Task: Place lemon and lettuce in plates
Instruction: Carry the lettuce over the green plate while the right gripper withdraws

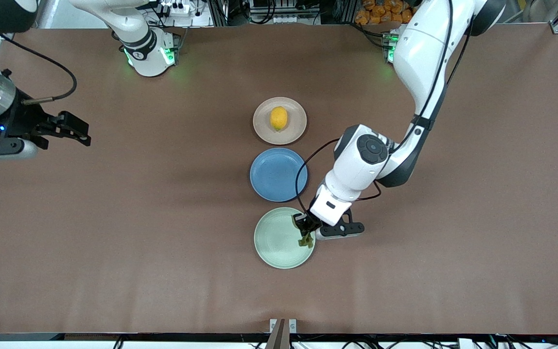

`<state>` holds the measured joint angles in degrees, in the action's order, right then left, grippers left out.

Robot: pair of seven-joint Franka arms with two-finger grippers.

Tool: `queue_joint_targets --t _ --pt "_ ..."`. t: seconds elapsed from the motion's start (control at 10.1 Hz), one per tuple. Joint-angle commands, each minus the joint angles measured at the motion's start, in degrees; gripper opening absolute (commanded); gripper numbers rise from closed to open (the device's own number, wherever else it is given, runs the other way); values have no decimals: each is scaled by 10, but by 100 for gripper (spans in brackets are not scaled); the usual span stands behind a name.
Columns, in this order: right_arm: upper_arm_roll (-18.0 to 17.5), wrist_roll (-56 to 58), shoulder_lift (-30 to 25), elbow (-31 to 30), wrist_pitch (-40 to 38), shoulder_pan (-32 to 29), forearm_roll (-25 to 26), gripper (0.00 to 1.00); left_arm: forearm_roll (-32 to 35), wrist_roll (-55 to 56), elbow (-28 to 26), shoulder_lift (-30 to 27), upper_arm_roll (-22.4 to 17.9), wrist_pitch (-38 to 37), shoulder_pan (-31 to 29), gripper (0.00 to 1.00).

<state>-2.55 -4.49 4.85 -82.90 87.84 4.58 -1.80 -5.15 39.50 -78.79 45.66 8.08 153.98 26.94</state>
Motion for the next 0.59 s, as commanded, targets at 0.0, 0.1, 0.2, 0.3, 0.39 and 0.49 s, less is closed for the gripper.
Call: queue_joint_targets --t 0.0,0.1,0.2,0.3,0.39,0.49 --pt "-11 12 -35 -32 3 -23 18 100 -14 8 33 39 -5 33 14 0" --pt "-11 42 -34 -29 6 -23 36 100 -13 8 37 48 -6 37 19 0" --pt "-11 80 -32 -26 10 -26 43 100 -13 8 40 58 -8 50 24 0" --pt "-11 87 -32 -26 13 -32 39 100 -13 8 41 68 -8 62 25 0" --pt "-11 87 -30 -25 18 -33 39 100 -14 8 41 72 -8 64 26 0" --pt "-11 87 -30 -25 25 -40 39 100 -13 14 41 77 -8 64 30 0"
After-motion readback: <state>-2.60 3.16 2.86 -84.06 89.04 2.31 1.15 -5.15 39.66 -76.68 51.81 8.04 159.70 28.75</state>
